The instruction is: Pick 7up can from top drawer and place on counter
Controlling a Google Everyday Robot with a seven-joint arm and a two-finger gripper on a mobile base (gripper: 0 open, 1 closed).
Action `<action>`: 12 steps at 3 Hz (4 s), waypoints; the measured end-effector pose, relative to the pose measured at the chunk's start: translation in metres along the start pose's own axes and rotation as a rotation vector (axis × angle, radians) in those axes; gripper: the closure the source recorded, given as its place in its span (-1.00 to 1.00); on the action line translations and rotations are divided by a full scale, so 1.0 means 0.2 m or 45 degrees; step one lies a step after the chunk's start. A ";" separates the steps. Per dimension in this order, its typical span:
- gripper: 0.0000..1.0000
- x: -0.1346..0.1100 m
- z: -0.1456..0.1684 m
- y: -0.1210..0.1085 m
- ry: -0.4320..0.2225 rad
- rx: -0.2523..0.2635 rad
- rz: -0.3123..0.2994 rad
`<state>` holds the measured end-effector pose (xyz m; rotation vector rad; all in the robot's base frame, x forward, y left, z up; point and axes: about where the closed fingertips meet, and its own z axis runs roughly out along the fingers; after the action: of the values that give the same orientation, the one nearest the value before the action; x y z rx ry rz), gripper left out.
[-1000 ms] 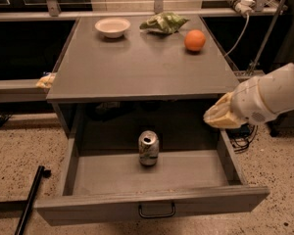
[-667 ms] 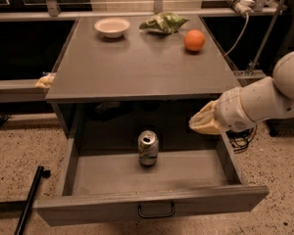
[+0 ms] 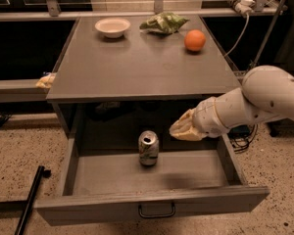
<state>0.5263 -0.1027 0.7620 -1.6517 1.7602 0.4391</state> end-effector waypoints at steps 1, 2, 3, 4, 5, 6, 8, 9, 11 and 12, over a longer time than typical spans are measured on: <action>-0.68 -0.01 0.11 -0.01 -0.032 -0.030 -0.003; -0.74 -0.03 0.21 -0.03 -0.063 -0.044 0.000; -0.78 -0.06 0.30 -0.04 -0.093 -0.058 0.002; -0.76 -0.06 0.41 -0.04 -0.117 -0.066 -0.007; -0.72 -0.03 0.49 -0.02 -0.131 -0.064 -0.023; -0.68 0.02 0.58 0.00 -0.133 -0.057 -0.052; 0.17 0.05 0.57 -0.01 -0.128 -0.021 -0.067; 0.63 0.00 0.41 -0.01 -0.116 -0.016 -0.043; 1.00 -0.23 -0.09 -0.06 -0.058 -0.001 -0.006; 1.00 -0.44 -0.33 -0.14 -0.067 0.032 -0.035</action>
Offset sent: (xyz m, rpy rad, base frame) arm 0.0264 0.0450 -0.0352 0.0753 0.0237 0.0387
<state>0.5351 -0.0848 0.8746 -1.6304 1.6961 0.4419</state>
